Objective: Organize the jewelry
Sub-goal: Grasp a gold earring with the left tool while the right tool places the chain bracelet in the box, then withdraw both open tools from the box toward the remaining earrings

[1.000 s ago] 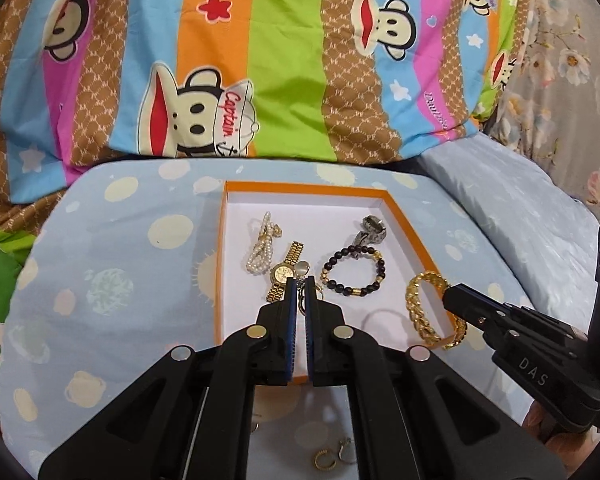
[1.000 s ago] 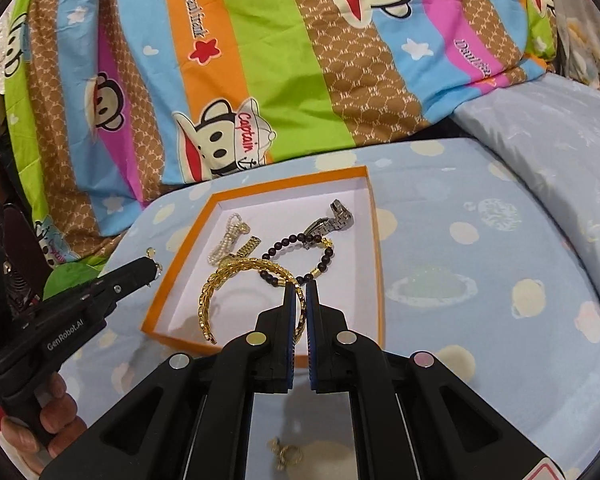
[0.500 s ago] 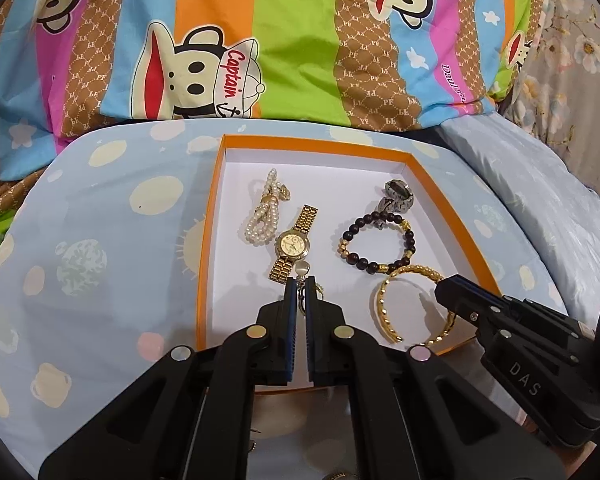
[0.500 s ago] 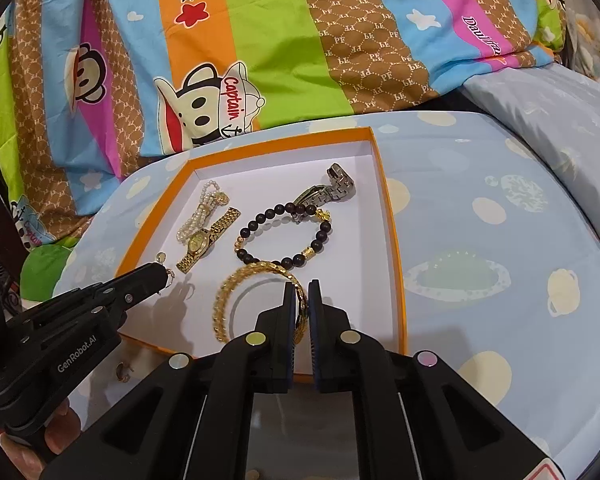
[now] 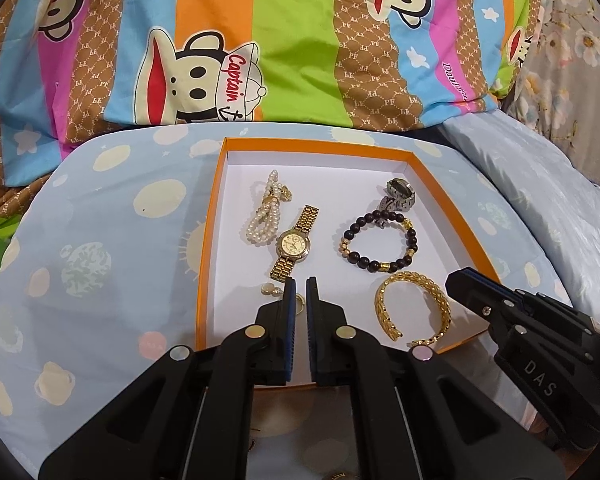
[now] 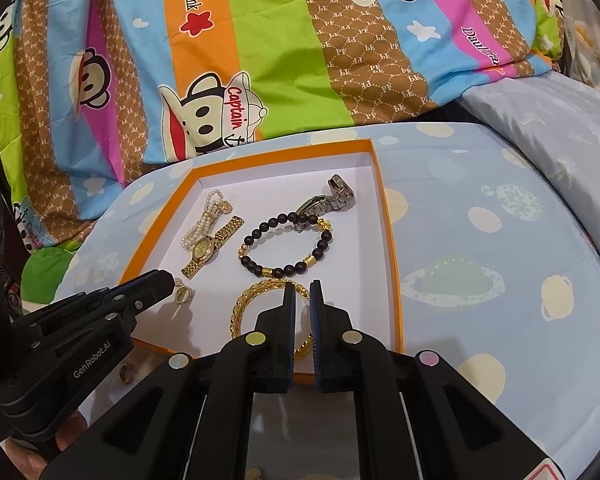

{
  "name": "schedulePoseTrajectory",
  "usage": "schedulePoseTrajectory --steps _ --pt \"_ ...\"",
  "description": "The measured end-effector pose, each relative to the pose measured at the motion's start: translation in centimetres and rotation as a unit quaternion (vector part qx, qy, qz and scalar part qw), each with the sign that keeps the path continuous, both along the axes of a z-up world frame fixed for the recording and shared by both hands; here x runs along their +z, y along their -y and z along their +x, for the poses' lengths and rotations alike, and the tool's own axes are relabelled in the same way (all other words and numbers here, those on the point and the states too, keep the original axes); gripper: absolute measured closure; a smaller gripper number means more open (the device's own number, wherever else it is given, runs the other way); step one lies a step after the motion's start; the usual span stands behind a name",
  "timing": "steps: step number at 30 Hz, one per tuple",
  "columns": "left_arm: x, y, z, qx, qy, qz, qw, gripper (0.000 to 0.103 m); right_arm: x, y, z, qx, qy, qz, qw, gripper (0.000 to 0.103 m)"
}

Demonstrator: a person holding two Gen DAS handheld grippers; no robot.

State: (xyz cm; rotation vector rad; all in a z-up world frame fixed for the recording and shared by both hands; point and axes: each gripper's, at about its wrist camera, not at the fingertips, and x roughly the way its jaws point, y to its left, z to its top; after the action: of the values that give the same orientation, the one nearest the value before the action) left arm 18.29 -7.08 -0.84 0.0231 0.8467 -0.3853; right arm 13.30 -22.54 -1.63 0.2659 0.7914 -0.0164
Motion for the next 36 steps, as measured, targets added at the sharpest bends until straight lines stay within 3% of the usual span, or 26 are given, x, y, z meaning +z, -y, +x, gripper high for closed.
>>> schedulePoseTrajectory --steps 8,17,28,31,32,33,34,36 --pt "0.8 -0.7 -0.8 0.003 0.008 -0.011 0.9999 0.098 0.8 0.4 -1.4 -0.007 0.012 0.005 1.0 0.095" --pt "2.3 -4.1 -4.2 0.018 0.025 -0.039 0.9988 0.098 1.5 1.7 -6.9 -0.033 0.029 0.005 0.999 0.094" --pt "-0.3 -8.6 -10.4 0.049 0.017 -0.04 0.9978 0.098 -1.2 0.6 -13.5 -0.039 0.0 0.025 0.999 0.086" --pt "-1.0 -8.9 -11.3 0.056 0.004 -0.039 0.9977 0.098 -1.3 0.0 -14.5 -0.04 0.002 0.022 0.999 0.078" --pt "-0.9 -9.2 -11.8 0.058 0.005 -0.048 0.9972 0.097 -1.2 -0.1 -14.8 -0.04 0.003 0.021 0.999 0.075" --pt "-0.9 -9.4 -12.0 0.061 0.009 -0.048 0.997 0.088 -1.2 -0.2 -15.0 -0.04 0.004 0.02 0.999 0.073" --pt "-0.7 -9.5 -12.3 0.067 0.018 -0.046 0.9965 0.073 -1.2 -0.3 -15.1 -0.039 0.006 0.018 0.999 0.066" --pt "-0.5 -9.4 -12.4 0.075 0.026 -0.041 0.996 0.065 -1.2 -0.4 -15.0 -0.038 0.003 0.017 0.999 0.058"
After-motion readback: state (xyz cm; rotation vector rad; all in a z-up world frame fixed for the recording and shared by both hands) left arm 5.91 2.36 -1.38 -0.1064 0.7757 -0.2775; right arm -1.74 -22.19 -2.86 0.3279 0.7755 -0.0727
